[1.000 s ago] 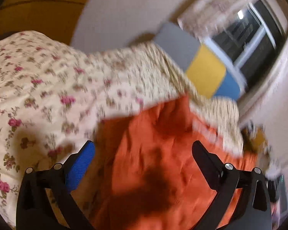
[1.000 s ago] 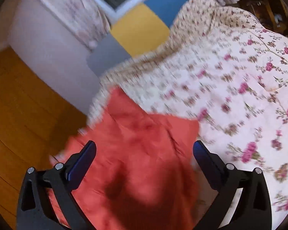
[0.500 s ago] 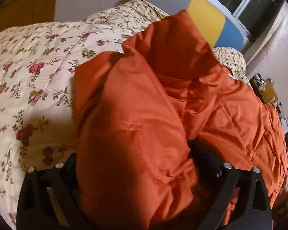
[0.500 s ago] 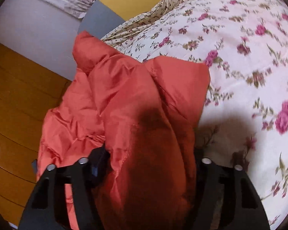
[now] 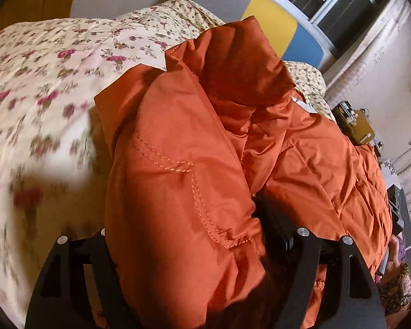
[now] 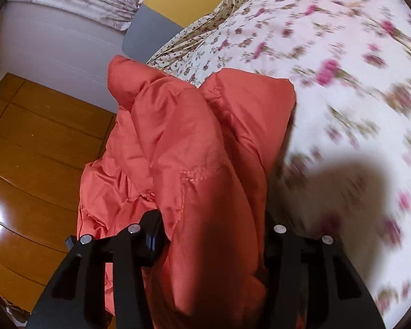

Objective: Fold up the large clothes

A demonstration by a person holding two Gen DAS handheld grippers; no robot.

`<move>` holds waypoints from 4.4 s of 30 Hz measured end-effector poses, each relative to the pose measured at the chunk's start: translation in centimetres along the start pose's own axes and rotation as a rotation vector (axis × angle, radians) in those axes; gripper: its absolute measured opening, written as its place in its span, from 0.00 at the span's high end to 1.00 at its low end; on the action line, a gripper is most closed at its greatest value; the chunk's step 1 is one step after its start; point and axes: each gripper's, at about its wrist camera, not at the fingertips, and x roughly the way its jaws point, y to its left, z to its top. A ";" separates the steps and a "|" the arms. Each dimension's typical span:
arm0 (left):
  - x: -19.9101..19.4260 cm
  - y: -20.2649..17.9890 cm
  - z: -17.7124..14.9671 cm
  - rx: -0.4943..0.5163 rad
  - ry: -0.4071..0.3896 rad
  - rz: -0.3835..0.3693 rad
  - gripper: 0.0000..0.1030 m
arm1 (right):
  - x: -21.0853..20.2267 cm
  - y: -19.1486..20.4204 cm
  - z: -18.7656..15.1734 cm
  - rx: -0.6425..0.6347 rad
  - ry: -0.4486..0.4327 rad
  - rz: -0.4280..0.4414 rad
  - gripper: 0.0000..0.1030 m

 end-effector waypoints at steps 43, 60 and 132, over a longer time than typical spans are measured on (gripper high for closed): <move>-8.7 -4.0 7.3 0.035 -0.385 0.016 0.78 | -3.1 14.0 2.1 -0.512 -0.229 -0.307 0.88; -1.9 -4.4 14.1 -0.166 -0.469 0.199 0.78 | 3.5 12.4 10.7 -0.321 -0.368 -0.419 0.89; 13.8 -12.8 8.2 0.066 -0.231 0.236 0.18 | 16.4 16.3 4.2 -0.680 -0.170 -0.456 0.51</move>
